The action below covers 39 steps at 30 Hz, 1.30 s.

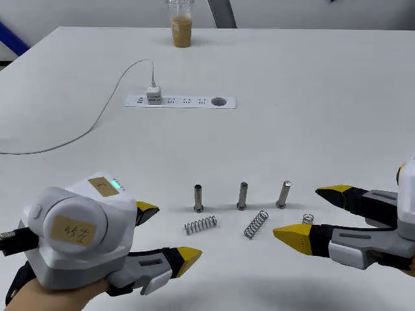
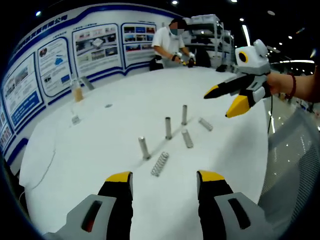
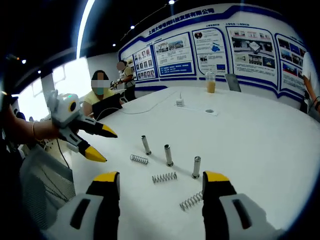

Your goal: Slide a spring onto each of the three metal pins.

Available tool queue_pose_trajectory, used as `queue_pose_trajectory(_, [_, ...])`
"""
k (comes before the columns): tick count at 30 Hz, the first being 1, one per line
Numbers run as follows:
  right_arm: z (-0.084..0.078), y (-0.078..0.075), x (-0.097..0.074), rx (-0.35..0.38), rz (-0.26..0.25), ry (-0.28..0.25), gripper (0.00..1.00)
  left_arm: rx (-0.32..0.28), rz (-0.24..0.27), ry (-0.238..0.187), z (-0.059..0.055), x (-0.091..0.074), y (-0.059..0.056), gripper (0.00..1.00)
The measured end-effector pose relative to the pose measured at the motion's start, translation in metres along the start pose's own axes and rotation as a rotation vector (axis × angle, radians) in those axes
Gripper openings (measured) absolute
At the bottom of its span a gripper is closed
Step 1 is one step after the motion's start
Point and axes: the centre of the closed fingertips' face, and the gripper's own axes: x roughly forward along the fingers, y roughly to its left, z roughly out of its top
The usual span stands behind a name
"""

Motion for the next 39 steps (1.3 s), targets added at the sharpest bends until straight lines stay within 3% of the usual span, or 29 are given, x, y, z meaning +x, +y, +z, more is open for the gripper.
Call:
queue_pose_trajectory(7, [-0.007,0.008,-0.005,0.049,0.011,-0.017,0.69,0.024,-0.004,0.006,-0.004,0.013,0.007,0.44])
queue_pose_trajectory(15, [-0.02,0.014,-0.01,0.083,0.018,0.009,0.68,0.039,-0.015,0.027,-0.014,0.027,0.012,0.33])
queue_pose_trajectory(26, [-0.034,0.019,-0.013,0.065,0.019,0.035,0.7,0.06,-0.06,0.034,-0.022,0.046,0.012,0.28])
queue_pose_trajectory(28, [-0.036,0.019,-0.013,0.068,0.02,0.039,0.71,0.066,-0.07,0.051,-0.024,0.049,0.011,0.28])
queue_pose_trajectory(39, [-0.037,0.018,-0.016,0.061,0.008,0.029,0.73,0.121,-0.11,0.067,-0.025,0.064,0.009,0.25])
